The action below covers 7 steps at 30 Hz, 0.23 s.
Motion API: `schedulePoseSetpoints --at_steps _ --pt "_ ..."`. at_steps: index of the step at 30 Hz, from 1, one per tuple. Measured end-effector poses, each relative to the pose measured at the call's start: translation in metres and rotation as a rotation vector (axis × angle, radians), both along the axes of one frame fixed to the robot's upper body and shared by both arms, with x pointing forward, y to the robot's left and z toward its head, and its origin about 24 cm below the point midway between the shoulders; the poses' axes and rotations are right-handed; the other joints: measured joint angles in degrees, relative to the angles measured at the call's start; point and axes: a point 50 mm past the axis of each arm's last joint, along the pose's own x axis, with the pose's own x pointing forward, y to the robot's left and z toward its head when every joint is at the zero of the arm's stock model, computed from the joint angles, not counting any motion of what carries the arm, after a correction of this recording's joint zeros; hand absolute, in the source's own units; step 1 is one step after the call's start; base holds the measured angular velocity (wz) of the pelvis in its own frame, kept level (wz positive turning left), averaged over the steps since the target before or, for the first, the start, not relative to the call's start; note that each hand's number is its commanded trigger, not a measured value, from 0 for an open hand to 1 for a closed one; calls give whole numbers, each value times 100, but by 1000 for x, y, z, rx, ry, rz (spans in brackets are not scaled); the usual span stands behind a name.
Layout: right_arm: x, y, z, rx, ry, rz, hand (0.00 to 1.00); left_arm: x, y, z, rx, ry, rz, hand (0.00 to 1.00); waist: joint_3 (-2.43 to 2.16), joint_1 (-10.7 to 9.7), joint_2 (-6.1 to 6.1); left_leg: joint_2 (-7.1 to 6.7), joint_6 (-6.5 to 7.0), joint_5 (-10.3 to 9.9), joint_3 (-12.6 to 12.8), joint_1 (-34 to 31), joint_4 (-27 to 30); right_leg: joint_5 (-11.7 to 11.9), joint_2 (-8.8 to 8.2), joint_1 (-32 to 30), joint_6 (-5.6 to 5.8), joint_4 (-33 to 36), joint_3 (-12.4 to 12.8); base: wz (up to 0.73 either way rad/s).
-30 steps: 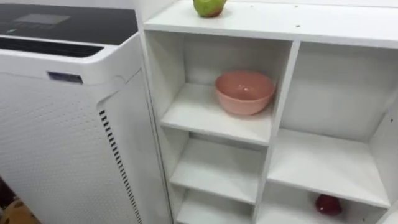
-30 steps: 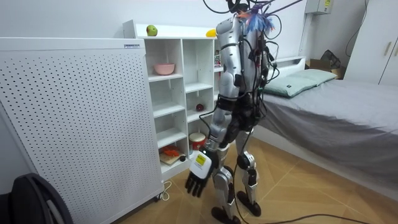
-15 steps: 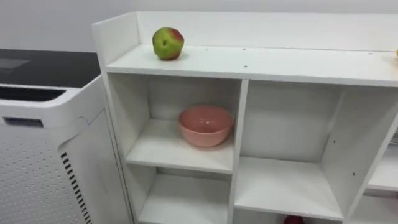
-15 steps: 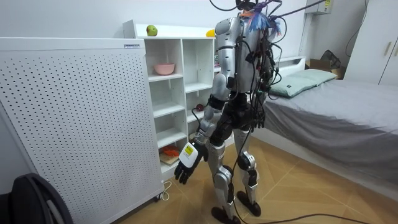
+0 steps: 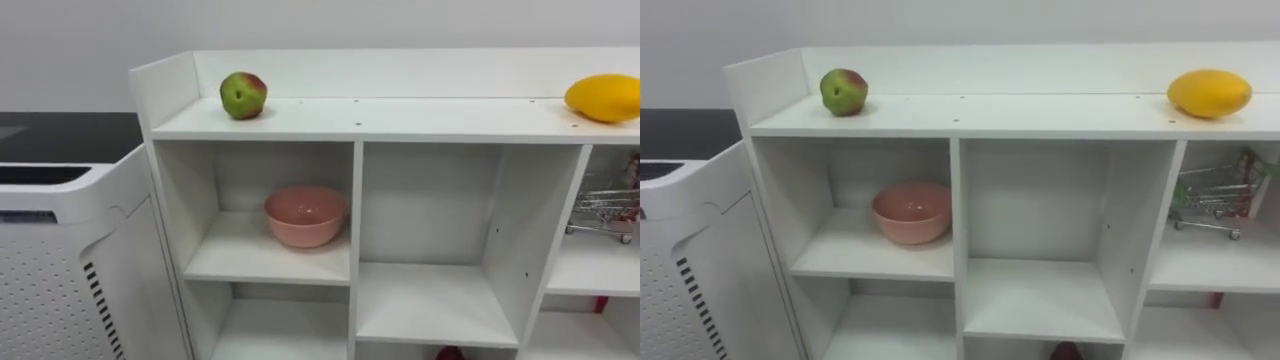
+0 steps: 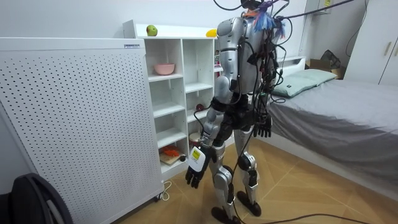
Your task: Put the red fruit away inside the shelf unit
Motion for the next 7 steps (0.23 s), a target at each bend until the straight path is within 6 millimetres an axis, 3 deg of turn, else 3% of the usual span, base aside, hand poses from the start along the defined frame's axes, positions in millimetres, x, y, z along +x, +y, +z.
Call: schedulePoseSetpoints --at_steps 7 --pt "-2 2 -1 44 30 -11 0 -8 -2 0 -35 28 25 0 0 13 -22 -2 -4 -2 -1 98 -27 5 8 100 -4 -69 24 0"
